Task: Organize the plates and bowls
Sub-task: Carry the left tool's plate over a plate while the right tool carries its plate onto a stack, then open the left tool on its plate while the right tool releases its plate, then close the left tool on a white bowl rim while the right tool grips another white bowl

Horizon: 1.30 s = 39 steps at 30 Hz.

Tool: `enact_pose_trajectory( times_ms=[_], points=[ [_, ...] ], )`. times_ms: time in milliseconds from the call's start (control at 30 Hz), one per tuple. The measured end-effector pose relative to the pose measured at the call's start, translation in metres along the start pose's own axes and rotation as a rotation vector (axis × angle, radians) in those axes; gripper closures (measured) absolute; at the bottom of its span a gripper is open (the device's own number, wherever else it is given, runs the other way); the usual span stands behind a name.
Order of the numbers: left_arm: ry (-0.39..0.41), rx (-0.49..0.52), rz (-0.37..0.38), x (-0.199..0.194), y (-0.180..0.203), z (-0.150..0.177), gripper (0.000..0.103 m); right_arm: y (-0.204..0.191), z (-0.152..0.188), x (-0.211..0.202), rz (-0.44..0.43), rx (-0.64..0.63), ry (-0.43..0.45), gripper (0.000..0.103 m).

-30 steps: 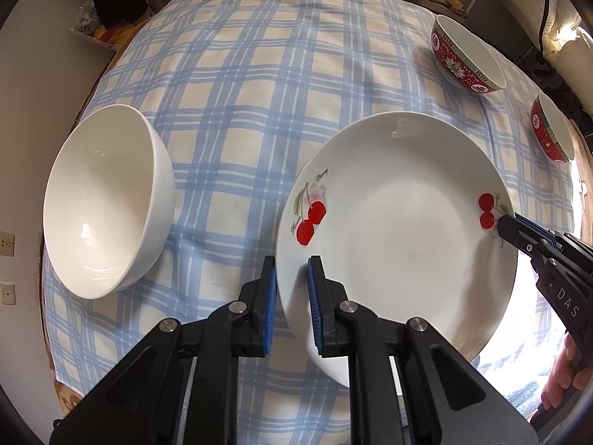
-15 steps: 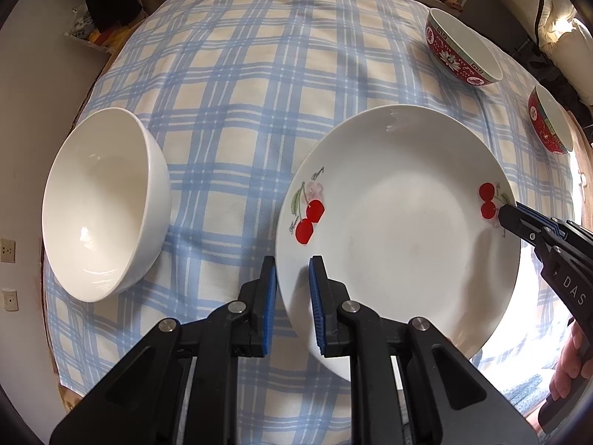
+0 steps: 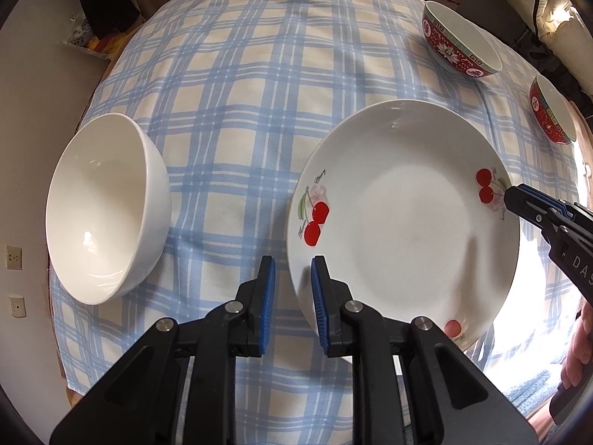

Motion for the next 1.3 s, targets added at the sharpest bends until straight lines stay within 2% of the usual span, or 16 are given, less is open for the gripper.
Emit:
enact_pose_trajectory(
  times_ms=[300, 400, 433, 500, 533, 567, 633, 700, 767, 867, 900, 967, 1300],
  points=[
    [0.012, -0.013, 0.01, -0.004, -0.001, -0.001, 0.08, -0.002, 0.0, -0.007, -0.023, -0.004, 0.015, 0.086],
    [0.045, -0.028, 0.012, -0.017, -0.004, -0.002, 0.078, -0.003, -0.002, -0.01, -0.022, -0.012, 0.021, 0.085],
    [0.058, -0.027, 0.002, -0.022, -0.005, -0.003, 0.075, -0.004, -0.002, -0.011, -0.022, -0.013, 0.021, 0.083],
    [0.085, -0.042, -0.001, -0.033, -0.011, -0.005, 0.063, -0.005, -0.003, -0.012, -0.024, -0.015, 0.025, 0.07],
    [0.1, -0.049, -0.003, -0.039, -0.014, -0.006, 0.056, -0.007, -0.003, -0.013, -0.023, -0.018, 0.029, 0.06],
    [0.113, -0.051, -0.013, -0.044, -0.018, -0.008, 0.055, -0.008, -0.004, -0.016, -0.021, -0.023, 0.035, 0.053],
    [0.13, -0.048, -0.048, -0.055, -0.026, -0.009, 0.053, -0.012, -0.007, -0.019, -0.025, -0.038, 0.045, 0.045],
    [0.147, -0.054, -0.065, -0.067, -0.034, -0.011, 0.045, -0.019, -0.01, -0.023, -0.046, -0.061, 0.049, 0.037],
    [0.163, -0.072, -0.068, -0.077, -0.046, -0.013, 0.031, -0.025, -0.014, -0.028, -0.054, -0.076, 0.063, 0.026],
    [0.174, -0.118, -0.074, -0.086, -0.064, -0.017, 0.017, -0.034, -0.021, -0.037, -0.063, -0.099, 0.093, 0.013],
    [0.182, -0.133, -0.076, -0.09, -0.07, -0.016, 0.015, -0.038, -0.024, -0.039, -0.068, -0.101, 0.102, 0.012],
    [0.194, -0.148, -0.098, -0.095, -0.081, -0.015, 0.012, -0.046, -0.029, -0.046, -0.076, -0.106, 0.123, 0.002],
    [0.229, -0.193, -0.133, -0.106, -0.136, -0.009, 0.011, -0.099, -0.052, -0.072, -0.118, -0.165, 0.231, 0.0]
  ],
)
Point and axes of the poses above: each gripper's, at about its wrist camera, not at the fingertips, and x roughly the way its jaws point, y to its right, z to its underside, the point moved 6 cm from there along x, roughly the way its jaws point, and after that the axes turned 2 degrees about y, right-handed, at the moved point
